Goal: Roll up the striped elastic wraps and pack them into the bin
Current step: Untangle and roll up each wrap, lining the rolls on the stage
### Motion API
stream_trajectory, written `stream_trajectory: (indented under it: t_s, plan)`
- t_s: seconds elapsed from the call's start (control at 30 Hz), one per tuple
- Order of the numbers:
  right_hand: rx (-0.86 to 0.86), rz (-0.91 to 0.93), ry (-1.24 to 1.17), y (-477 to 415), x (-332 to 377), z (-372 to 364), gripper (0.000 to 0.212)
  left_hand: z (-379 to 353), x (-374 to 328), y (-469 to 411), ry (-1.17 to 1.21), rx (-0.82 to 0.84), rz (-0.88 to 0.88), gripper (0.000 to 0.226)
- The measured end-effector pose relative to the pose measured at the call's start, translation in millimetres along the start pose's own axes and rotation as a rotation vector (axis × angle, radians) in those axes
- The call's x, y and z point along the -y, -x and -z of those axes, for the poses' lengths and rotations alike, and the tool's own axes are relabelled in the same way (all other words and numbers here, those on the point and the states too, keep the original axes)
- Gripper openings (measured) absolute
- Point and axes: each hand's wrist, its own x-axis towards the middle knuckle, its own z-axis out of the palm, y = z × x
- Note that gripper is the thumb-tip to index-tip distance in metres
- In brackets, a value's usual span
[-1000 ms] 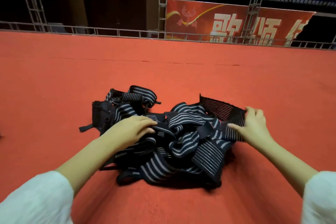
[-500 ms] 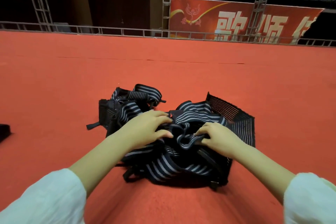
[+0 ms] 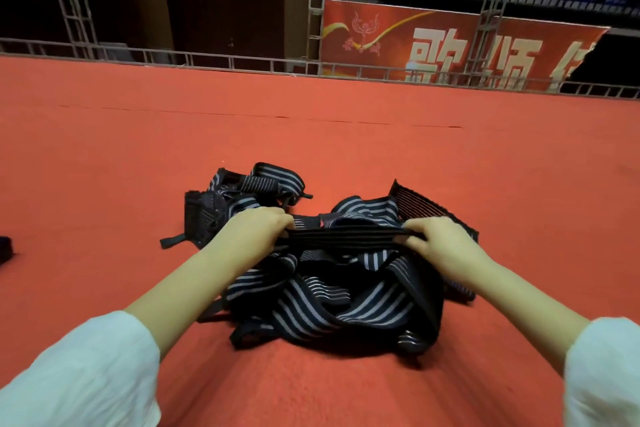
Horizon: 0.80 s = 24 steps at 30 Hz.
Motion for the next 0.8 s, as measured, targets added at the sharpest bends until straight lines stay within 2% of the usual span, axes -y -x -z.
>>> stream_trajectory:
  t_s: [0.17,0.3,0.4,0.47,0.63,0.8]
  plan:
    - [-0.115,-0.04,0.007,-20.1,18.6,28.0,0.019,16.0,8.1,1.5,0.113,-0.132,0.074,0.031]
    - [-0.1,0.017,-0.024,-24.4,42.8,35.6,0.016,30.3,-9.9,-0.2,0.139,-0.086,0.097,0.029]
    - [-0.073,0.129,-0.122,-20.6,62.7,33.4,0.013,42.8,-44.1,-6.6,0.488,-0.087,0.015,0.064]
    - [-0.091,0.203,-0.135,-17.3,71.0,28.5,0.018,43.5,-66.4,-13.9,0.658,-0.065,-0.03,0.072]
    - [-0.125,0.271,-0.235,-10.4,61.8,17.2,0.025,24.2,-71.0,-25.3,0.826,-0.124,-0.002,0.032]
    - [-0.03,0.274,-0.267,1.7,46.0,-9.7,0.066,9.5,-66.9,-27.6,0.84,-0.2,0.06,0.025]
